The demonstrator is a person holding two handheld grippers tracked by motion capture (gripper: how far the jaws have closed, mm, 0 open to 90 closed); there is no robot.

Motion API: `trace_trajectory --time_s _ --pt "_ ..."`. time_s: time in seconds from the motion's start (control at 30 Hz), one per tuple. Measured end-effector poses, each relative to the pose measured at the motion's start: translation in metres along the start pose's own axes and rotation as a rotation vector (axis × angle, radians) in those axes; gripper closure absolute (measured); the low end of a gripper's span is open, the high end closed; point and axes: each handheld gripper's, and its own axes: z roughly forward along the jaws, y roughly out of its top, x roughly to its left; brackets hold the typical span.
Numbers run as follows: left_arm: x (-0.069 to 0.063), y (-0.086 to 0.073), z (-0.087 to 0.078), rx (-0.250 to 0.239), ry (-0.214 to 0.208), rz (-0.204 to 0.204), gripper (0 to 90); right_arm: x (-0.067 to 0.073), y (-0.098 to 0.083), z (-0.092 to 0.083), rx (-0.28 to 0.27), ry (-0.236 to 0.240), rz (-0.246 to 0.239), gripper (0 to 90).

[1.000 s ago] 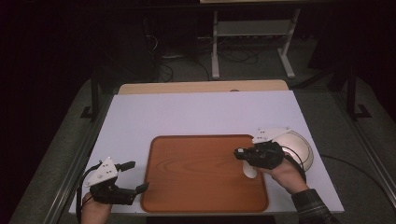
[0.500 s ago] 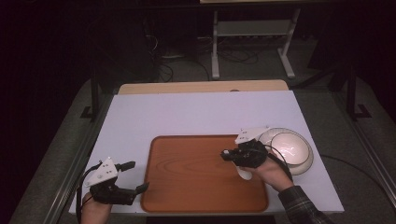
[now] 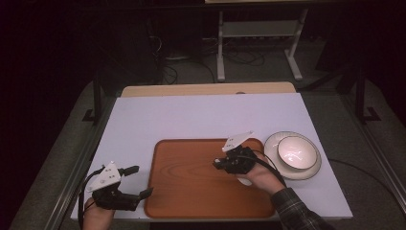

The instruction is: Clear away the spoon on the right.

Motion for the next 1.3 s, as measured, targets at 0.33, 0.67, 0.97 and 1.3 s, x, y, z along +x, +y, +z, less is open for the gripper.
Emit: trace_trajectory --time_s 0.33,0.67,0.97,1.3 --pt "0.000 0.000 0.000 0.000 -0.002 0.001 13.1 0.007 0.005 0.026 0.070 0.021 -0.046 80.7" --pt "0.000 0.000 0.000 0.001 -0.004 0.000 13.0 0.010 0.002 0.038 0.121 0.017 -0.076 74.6" --pt "0.001 0.000 0.000 0.000 -0.002 -0.003 13.0 0.010 -0.001 0.042 0.136 0.014 -0.080 65.8" --pt "0.000 0.002 0.002 0.002 0.002 -0.007 13.1 0.012 -0.004 0.041 0.126 0.036 -0.057 37.2"
